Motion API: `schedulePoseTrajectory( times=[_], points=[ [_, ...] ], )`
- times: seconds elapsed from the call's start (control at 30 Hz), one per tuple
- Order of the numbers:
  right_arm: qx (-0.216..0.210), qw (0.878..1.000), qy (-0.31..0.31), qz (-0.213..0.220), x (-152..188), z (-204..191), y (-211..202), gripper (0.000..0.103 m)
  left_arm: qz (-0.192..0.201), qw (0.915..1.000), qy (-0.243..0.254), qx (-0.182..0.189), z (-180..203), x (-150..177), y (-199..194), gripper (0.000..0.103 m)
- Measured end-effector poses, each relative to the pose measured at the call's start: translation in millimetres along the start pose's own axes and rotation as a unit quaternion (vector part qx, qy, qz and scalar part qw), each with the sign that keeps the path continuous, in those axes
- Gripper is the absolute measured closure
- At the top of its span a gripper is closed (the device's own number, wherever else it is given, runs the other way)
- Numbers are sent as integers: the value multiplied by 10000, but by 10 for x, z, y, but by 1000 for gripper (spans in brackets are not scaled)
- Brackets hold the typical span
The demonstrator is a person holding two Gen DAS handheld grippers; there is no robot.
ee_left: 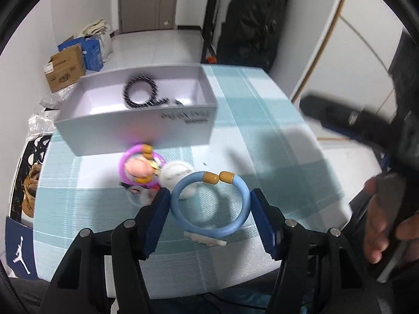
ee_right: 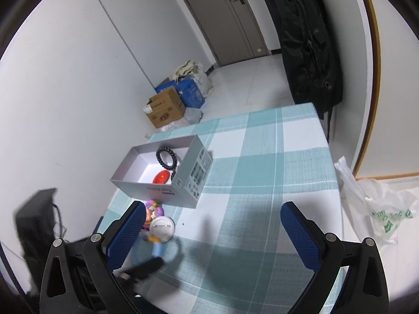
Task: Organize jewelry
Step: 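Grasp the blue ring bangle with the left gripper and lift it, then grasp the small white-red bottle toy with the right gripper while the left gripper holds the blue ring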
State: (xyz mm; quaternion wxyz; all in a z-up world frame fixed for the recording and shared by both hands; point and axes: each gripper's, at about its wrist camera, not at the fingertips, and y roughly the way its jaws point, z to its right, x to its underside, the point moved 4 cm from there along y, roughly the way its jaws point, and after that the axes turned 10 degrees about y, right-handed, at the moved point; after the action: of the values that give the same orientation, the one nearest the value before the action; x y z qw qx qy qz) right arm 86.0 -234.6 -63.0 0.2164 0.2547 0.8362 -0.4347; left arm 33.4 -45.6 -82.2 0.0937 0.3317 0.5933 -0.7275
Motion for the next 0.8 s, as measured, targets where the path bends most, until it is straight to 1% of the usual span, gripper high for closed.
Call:
schedulePoseTrajectory(
  times=[0.13, 0.27, 0.4, 0.53, 0.67, 0.73, 0.8],
  points=[
    [99, 9999, -88, -86, 45, -22, 67, 0, 315, 9991, -270, 22, -163, -46, -167, 45],
    [137, 9993, -228, -281, 129, -74, 165, 0, 633, 9966, -520, -81, -369, -108, -320, 45],
    [90, 9976, -438, -520, 253, -185, 269, 0, 859, 9931, -779, -171, -600, -145, -419, 45],
    [47, 9947, -729, -722, 385, -336, 380, 1, 1002, 9896, -1001, -262, -846, -137, -494, 45],
    [-100, 9904, -1049, -898, 504, -527, 490, 6, 1091, 9858, -1248, -286, -1030, -102, -541, 45],
    [-166, 9876, -1218, -979, 568, -621, 545, 10, 1108, 9845, -1329, -271, -1090, -93, -551, 45],
    [-233, 9848, -1353, -1061, 632, -714, 602, 17, 1121, 9837, -1378, -275, -1128, -92, -550, 45]
  ],
)
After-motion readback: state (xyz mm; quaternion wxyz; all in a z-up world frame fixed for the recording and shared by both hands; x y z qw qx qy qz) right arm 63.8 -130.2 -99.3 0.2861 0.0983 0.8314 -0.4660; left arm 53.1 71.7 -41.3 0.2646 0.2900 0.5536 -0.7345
